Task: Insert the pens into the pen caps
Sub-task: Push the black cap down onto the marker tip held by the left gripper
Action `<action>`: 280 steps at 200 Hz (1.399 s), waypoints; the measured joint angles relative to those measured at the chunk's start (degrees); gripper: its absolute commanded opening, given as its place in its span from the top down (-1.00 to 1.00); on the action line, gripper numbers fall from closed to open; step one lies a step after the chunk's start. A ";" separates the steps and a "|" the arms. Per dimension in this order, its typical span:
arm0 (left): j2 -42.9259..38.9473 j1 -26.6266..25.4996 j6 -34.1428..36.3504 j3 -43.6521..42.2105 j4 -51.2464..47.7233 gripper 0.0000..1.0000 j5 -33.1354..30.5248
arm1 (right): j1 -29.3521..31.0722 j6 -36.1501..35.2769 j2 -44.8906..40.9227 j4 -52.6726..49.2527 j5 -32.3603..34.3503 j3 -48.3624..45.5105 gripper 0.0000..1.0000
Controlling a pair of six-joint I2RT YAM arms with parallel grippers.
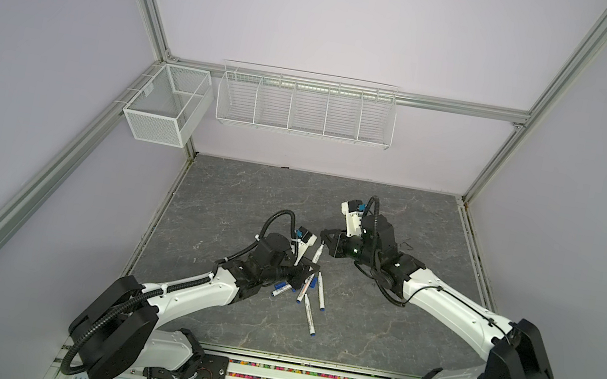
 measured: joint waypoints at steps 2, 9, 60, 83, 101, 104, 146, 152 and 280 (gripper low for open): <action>-0.02 0.00 -0.04 0.00 0.02 1.00 -0.07 | 0.00 0.02 0.00 0.00 -0.07 0.00 0.81; -0.02 0.00 -0.13 0.00 0.24 1.00 -0.24 | 0.00 0.02 -0.02 0.02 -0.48 0.00 0.80; 0.13 -0.17 -1.11 0.00 1.88 1.00 -0.44 | -0.31 -0.11 -1.11 0.24 -2.97 -0.98 0.81; 0.28 -0.46 -1.46 0.24 1.90 1.00 0.52 | -1.11 -0.28 -2.29 0.26 -4.94 -2.08 0.81; 0.33 -0.68 -1.40 0.76 1.84 1.00 1.46 | -2.12 -0.28 -3.76 0.46 -6.97 -3.17 0.81; 0.35 -0.76 -1.40 0.90 1.81 1.00 1.66 | -2.45 -0.28 -4.15 0.57 -7.45 -3.48 0.81; 0.72 -1.16 -0.11 2.82 1.33 1.00 3.76 | -5.18 -1.33 -8.59 0.13 -12.66 -6.01 0.79; 0.79 -1.18 0.11 3.02 1.25 1.00 4.04 | -5.51 -1.73 -8.92 -0.31 -13.33 -6.01 0.78; 0.85 -1.55 4.42 3.52 -4.92 1.00 7.37 | -7.65 -6.99 -8.20 -5.90 -24.24 -5.99 0.79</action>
